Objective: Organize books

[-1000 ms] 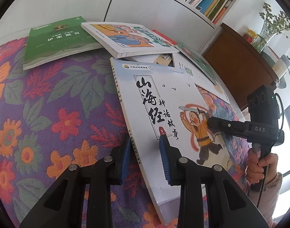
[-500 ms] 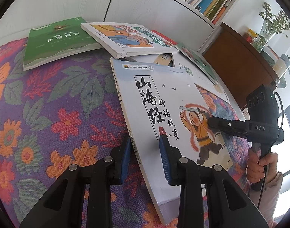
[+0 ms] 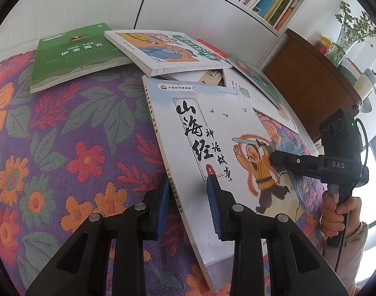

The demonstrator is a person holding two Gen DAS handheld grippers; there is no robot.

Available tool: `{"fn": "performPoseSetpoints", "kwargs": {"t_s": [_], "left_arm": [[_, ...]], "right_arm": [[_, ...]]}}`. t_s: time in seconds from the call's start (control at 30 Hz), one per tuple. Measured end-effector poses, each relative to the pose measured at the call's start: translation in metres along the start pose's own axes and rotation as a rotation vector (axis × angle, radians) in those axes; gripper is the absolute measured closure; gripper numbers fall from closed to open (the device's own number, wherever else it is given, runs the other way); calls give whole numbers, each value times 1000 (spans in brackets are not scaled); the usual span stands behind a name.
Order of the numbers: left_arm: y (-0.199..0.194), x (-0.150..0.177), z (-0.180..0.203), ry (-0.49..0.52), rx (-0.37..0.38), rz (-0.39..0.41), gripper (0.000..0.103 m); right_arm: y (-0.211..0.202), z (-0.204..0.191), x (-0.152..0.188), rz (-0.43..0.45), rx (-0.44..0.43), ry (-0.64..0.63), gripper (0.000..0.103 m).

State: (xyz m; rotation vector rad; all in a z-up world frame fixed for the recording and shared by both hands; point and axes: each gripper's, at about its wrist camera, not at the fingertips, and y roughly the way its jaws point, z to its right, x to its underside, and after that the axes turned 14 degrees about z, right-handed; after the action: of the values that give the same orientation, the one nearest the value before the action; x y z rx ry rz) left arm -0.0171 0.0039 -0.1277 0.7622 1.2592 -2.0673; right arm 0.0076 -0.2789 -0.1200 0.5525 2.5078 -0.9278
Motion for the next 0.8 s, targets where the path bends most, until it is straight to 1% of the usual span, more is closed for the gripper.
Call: {"fn": "performPoseSetpoints", "kwargs": {"t_s": [0.8], "left_arm": [[0,0,0,3,-3,1,73]], "right_arm": [[-1,0,-1,1,-5,7,90]]}}
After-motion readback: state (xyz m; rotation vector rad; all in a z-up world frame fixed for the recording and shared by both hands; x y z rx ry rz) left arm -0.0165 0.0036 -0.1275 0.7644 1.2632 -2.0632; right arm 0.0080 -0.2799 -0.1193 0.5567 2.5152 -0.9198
